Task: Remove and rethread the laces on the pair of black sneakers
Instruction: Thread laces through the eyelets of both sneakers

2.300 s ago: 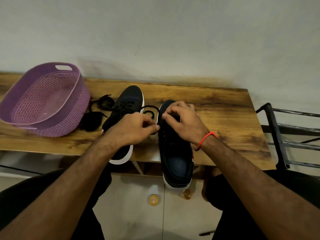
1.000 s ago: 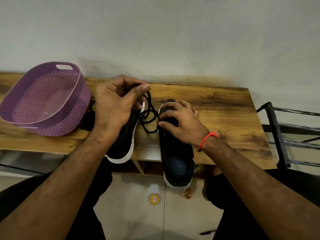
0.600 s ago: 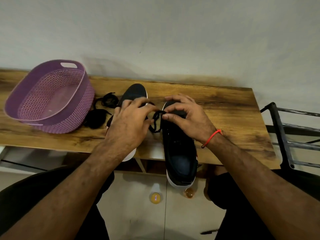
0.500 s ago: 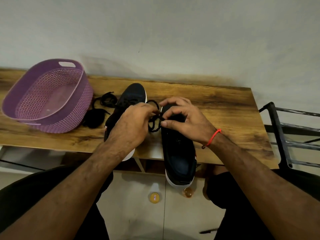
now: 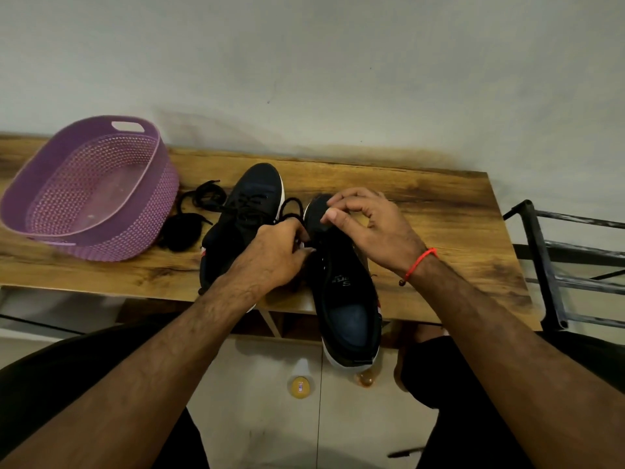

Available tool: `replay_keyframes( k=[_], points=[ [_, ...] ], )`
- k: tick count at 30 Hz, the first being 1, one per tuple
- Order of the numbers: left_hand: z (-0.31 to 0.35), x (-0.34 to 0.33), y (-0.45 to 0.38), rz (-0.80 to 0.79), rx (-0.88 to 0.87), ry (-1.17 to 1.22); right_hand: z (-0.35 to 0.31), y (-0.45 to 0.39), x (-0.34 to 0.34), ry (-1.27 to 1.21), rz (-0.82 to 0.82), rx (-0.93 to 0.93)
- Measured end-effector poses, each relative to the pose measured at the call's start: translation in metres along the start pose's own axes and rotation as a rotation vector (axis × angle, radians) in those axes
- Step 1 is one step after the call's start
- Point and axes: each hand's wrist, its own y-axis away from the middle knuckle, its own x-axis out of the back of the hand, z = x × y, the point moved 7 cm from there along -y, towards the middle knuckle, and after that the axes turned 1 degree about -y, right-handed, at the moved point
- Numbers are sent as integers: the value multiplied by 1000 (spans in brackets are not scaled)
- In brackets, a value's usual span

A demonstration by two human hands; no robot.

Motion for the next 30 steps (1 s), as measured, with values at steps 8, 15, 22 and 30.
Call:
replay_keyframes(
  k=[8, 15, 22, 30],
  points=[
    [5, 9, 0, 30, 3, 2, 4, 10, -31, 374, -344, -81],
    [10, 40, -4, 187, -71, 464, 12, 11, -25, 524, -375, -171],
    [8, 118, 11, 557, -322, 1215, 16, 9, -15, 524, -342, -234],
    [44, 92, 23, 282, -436, 790, -5, -2, -18, 30, -164, 18]
  ],
)
